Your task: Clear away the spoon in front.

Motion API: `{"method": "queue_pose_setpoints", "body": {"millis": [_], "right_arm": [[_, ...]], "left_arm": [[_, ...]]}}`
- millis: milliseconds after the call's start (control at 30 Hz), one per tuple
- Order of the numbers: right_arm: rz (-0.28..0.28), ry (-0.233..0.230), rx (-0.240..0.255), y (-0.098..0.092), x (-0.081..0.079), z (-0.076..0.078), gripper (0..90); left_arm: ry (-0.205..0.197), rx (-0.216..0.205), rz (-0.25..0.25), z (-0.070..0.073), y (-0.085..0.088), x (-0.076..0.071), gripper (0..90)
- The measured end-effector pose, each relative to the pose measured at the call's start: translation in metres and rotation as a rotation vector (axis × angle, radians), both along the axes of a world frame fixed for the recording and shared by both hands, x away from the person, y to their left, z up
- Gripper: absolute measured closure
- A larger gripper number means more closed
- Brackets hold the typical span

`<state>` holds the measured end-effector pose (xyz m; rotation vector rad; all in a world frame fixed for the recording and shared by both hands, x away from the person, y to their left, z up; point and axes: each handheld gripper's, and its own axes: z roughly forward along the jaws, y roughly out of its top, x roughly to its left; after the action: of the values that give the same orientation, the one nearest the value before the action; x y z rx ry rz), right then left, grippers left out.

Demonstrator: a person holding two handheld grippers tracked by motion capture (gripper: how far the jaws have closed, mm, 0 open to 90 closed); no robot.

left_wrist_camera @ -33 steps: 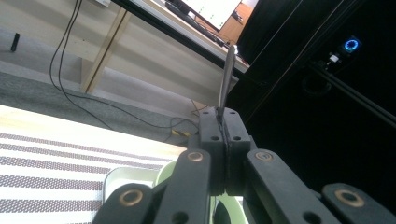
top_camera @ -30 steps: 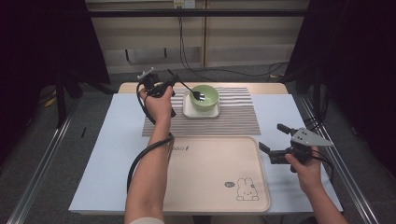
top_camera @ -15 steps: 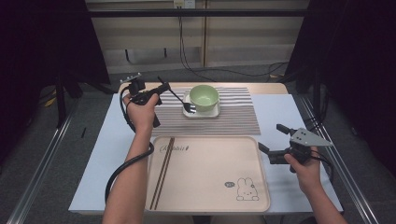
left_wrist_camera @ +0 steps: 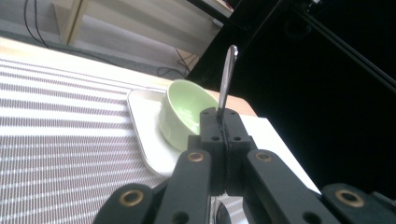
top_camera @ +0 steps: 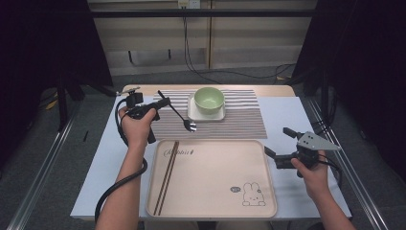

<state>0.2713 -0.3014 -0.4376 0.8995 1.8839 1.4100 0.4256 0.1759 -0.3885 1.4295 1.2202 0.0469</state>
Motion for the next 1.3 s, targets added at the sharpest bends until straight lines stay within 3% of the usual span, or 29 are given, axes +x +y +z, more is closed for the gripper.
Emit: {"method": "queue_pose_setpoints", "body": {"millis": [300,467,1100,1300], "right_arm": [[0.0,0.001,0.001,0.0,0.0,0.0,1.7],[0.001,0.0,0.001,0.0,0.0,0.0,1.7],[-0.005,0.003,0.004,0.001,-0.001,0.0,1.7],[0.0,0.002,0.003,0.001,0.0,0.0,1.7]], "left_arm": [[0.05,0.013,-0.044,-0.011,0.004,-0.011,90.0],[0.071,0.0,-0.072,-0.013,0.006,-0.018,90.0],[0.165,0.053,-0.166,-0.031,0.01,-0.033,90.0],[0.175,0.061,-0.194,-0.032,0.009,-0.039,90.0]]}}
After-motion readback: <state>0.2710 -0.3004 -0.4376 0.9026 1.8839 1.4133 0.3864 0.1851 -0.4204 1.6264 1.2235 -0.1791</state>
